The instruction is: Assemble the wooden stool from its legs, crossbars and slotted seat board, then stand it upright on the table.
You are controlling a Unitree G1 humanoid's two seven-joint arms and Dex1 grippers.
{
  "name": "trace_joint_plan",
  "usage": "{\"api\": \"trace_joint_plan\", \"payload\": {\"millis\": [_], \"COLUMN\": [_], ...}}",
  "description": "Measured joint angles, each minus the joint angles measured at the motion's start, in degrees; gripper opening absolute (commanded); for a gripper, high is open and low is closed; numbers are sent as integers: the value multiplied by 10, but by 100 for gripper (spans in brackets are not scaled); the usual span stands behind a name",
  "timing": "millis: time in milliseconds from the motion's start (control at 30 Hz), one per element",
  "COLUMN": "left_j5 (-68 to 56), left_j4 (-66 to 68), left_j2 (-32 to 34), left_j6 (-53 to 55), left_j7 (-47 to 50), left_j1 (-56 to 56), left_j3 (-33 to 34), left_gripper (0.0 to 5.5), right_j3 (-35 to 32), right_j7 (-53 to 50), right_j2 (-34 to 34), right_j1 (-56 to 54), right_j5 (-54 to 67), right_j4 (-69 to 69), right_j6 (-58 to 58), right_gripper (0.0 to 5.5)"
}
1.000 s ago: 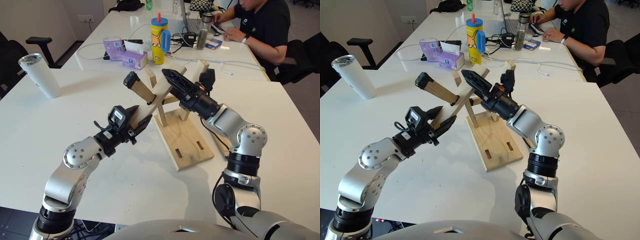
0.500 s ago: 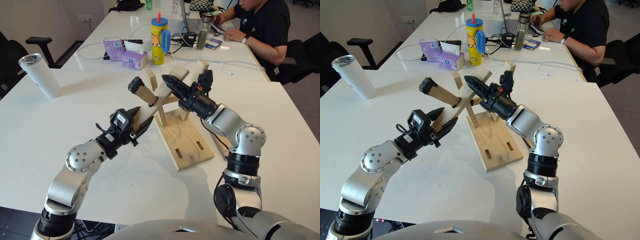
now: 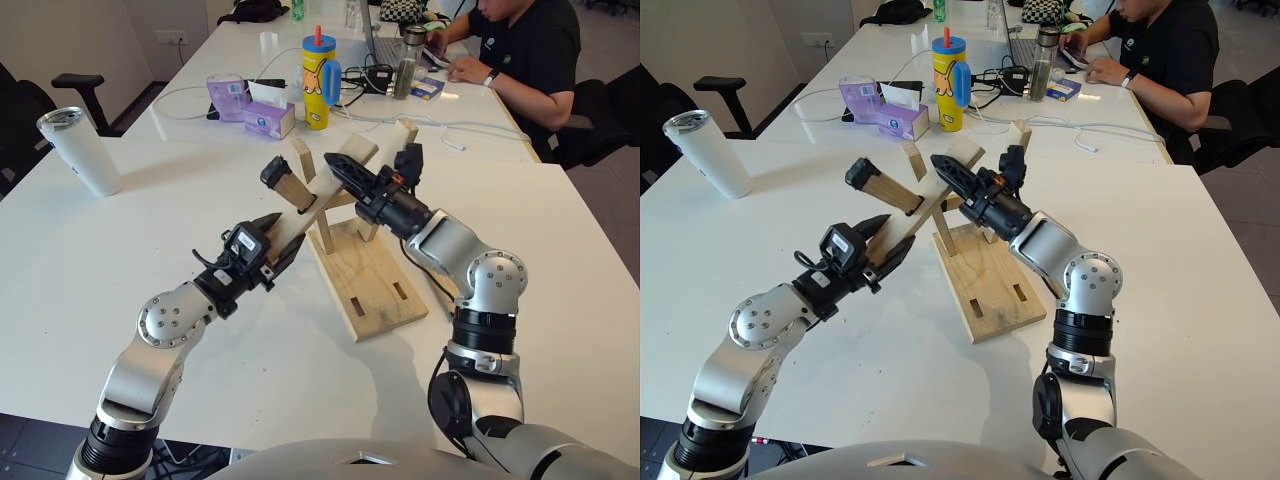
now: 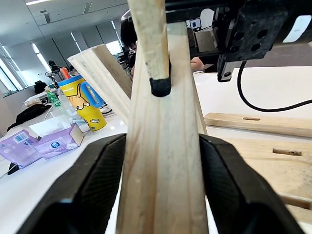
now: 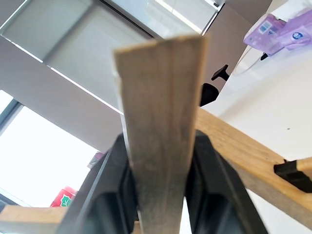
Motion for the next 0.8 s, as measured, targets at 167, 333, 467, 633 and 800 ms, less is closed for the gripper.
{"api": "trace_joint_plan", "payload": {"millis": [167,333,467,633,800], "left_j5": [16,13,-1,-7,-25], "left_j4": [26,34,36,56,66], "left_j2": [-2,4,4,-6,-26], "left_j6": [-8,0,21,28,41], "left_j7": [4,-18,-32,-46,-85], "left_j1": [8,35,45,30,-2], "left_j3": [-1,-12,-15,-33,-87], "left_gripper": [363,363,363,363,363], "right_j3": [-15,-63,-106,-136,-145], "right_j7": [2,19,56,89,116], "right_j2": [-19,-76,-119,-143,-155], "right_j1": [0,-44,-125,-196,-213], "right_j5": [-1,-18,-22,-20,-29], "right_j4": [16,75,143,182,202], "right_j6": [-14,-47,-83,-104,-111], "right_gripper": [103,103,103,103,103]}}
